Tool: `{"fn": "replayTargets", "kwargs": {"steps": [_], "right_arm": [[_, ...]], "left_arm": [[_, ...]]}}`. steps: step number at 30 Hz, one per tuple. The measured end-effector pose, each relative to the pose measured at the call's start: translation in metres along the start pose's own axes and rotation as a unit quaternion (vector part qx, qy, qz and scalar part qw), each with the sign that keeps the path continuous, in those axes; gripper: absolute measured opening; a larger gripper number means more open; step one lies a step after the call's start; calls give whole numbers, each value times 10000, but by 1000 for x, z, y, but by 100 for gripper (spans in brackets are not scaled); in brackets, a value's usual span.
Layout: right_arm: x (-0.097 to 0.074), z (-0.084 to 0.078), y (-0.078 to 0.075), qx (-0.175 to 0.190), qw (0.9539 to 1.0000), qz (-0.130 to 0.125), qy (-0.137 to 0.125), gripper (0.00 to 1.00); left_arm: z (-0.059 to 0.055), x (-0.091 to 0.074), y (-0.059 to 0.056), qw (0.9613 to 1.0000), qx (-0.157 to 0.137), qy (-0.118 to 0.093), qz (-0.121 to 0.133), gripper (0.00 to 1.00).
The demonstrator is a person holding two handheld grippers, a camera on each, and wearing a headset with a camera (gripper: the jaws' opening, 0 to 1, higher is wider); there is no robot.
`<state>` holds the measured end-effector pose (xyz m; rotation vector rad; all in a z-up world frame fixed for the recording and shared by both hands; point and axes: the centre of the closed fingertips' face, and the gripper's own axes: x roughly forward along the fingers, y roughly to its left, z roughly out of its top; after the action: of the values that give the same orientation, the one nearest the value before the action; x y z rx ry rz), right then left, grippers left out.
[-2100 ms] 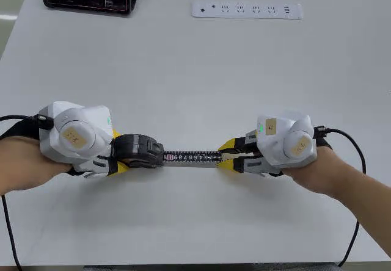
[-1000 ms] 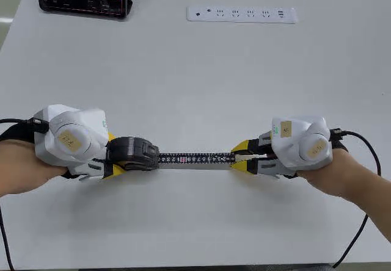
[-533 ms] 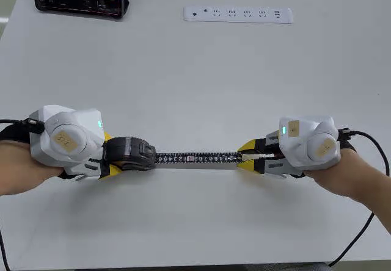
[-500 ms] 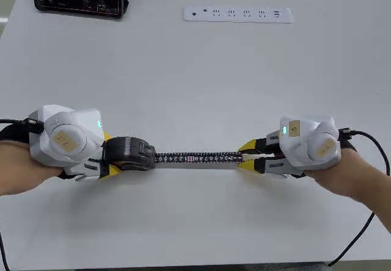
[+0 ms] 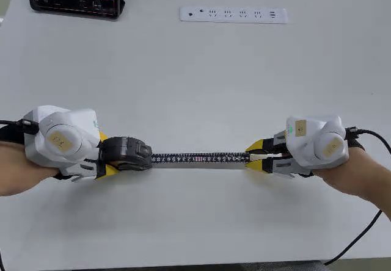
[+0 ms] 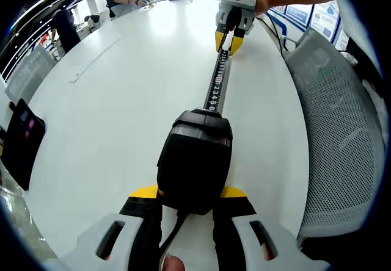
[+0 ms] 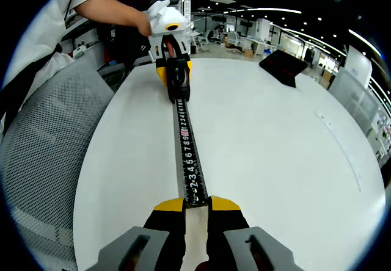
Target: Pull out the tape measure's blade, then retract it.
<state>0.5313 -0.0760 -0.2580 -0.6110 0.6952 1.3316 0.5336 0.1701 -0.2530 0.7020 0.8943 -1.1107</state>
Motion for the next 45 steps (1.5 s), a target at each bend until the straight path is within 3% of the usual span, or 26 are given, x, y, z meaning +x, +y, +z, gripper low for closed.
{"fn": "replayTargets", "kwargs": {"steps": [31, 45], "right_arm": [[-28, -36, -5, 76, 9993, -38, 370, 8], [-26, -39, -1, 113, 9988, -8, 473, 9]], "left_arm": [[0, 1, 0, 10000, 21, 25, 16, 27], [2, 1, 0, 10000, -34, -32, 74, 27]]}}
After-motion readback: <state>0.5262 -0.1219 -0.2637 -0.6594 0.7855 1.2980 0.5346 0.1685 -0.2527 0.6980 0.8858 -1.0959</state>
